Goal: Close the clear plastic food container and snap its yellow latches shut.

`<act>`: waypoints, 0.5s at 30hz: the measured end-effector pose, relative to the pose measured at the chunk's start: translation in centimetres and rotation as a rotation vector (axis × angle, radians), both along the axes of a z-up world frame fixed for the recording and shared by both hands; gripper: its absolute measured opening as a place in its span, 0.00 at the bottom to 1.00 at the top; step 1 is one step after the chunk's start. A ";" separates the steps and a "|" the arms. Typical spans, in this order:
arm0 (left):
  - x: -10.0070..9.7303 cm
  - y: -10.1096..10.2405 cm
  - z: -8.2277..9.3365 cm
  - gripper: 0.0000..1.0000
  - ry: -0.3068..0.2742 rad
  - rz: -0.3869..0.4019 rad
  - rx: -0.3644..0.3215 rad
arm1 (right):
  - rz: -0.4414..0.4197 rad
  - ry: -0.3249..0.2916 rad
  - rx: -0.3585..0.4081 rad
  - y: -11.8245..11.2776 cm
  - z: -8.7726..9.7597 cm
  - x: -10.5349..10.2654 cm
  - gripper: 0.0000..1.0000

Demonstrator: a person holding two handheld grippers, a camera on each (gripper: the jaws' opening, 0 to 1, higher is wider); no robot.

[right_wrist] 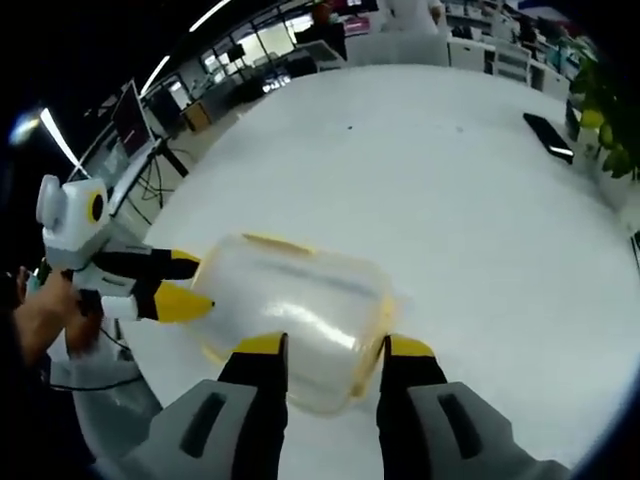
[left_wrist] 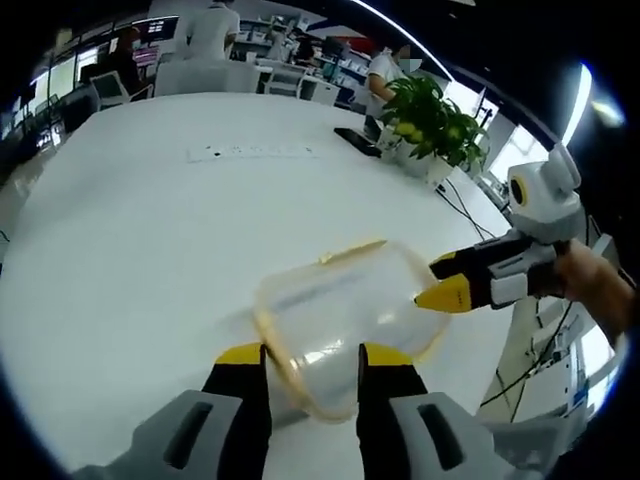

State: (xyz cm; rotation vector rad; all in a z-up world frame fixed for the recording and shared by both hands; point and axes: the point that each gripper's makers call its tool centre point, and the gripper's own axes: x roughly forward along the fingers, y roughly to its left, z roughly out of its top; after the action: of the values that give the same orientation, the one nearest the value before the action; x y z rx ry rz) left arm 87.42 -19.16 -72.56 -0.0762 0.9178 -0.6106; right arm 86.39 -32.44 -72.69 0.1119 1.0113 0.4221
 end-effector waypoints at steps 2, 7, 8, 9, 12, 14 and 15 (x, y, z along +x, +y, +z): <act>-0.1 -0.3 -0.1 0.22 0.004 -0.008 -0.010 | -0.011 0.004 0.008 -0.1 -0.1 0.0 0.28; -0.2 -0.5 -0.1 0.22 0.002 -0.010 -0.005 | -0.016 0.005 0.008 0.0 -0.1 -0.1 0.29; -0.2 -0.6 -0.1 0.22 0.001 -0.012 -0.004 | -0.014 0.005 0.007 0.0 -0.1 -0.1 0.29; -0.2 -0.6 -0.1 0.23 -0.002 -0.013 -0.004 | -0.017 0.005 0.007 0.0 -0.1 -0.1 0.29; -0.2 -0.8 -0.1 0.23 -0.003 -0.011 -0.008 | -0.025 0.000 0.012 -0.1 -0.1 -0.1 0.29; -0.1 -0.6 -0.1 0.23 -0.004 -0.013 -0.012 | -0.026 -0.002 0.012 -0.1 0.0 -0.2 0.30; -0.1 -0.7 -0.1 0.23 -0.004 -0.015 -0.011 | -0.027 -0.002 0.011 0.0 0.0 -0.2 0.30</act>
State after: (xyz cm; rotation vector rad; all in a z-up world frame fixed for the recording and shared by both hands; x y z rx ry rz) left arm 87.27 -19.83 -72.65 -0.0776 0.9120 -0.6293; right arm 86.22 -32.48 -72.70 0.1348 1.0049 0.4035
